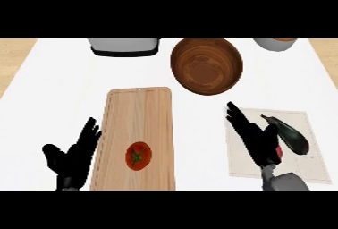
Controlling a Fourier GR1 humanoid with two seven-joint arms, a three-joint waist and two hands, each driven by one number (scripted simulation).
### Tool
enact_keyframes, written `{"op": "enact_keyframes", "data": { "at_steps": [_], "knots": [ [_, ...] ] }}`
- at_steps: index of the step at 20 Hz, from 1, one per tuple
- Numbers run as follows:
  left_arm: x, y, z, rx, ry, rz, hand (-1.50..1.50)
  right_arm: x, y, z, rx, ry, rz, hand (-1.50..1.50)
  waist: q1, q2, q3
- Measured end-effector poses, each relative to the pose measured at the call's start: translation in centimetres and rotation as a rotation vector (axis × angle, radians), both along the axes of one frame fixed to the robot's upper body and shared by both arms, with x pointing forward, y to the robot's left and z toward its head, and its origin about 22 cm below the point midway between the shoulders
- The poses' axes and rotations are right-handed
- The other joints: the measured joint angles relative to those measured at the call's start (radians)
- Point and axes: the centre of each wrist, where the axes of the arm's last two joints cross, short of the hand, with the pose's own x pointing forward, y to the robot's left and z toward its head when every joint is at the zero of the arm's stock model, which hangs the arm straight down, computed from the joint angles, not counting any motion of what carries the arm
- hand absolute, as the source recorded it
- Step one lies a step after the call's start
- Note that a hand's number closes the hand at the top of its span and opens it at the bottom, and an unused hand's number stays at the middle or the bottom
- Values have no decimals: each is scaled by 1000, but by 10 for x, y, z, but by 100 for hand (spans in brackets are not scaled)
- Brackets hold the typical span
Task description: Pick the bell pepper from the placemat and place it in the bowl
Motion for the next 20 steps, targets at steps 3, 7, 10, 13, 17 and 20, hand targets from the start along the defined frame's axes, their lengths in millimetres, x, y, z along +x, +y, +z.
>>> {"op": "enact_keyframes", "data": {
  "at_steps": [3,7,10,13,17,20],
  "knots": [
    [7,-2,10,-3,-51,-42,0,-1,-13,11,-99,-53,-141,150,-21,-8,-4],
    [19,-8,29,-3,-156,-115,0,-7,-71,19,-375,-112,-442,150,-97,-23,-17],
    [23,-12,37,-18,-191,-143,0,-20,-105,18,-499,-138,-748,-150,-145,-29,-17],
    [27,-16,47,-34,-215,-209,0,-34,-89,15,-574,-244,-890,-150,-117,-25,-15],
    [34,-23,55,-52,-236,-277,0,-55,-62,8,-709,-283,-893,-150,-73,-15,-15],
    [38,-27,58,-50,-244,-303,0,-67,-68,3,-847,-201,-885,-150,-56,-9,-19]
  ]
}}
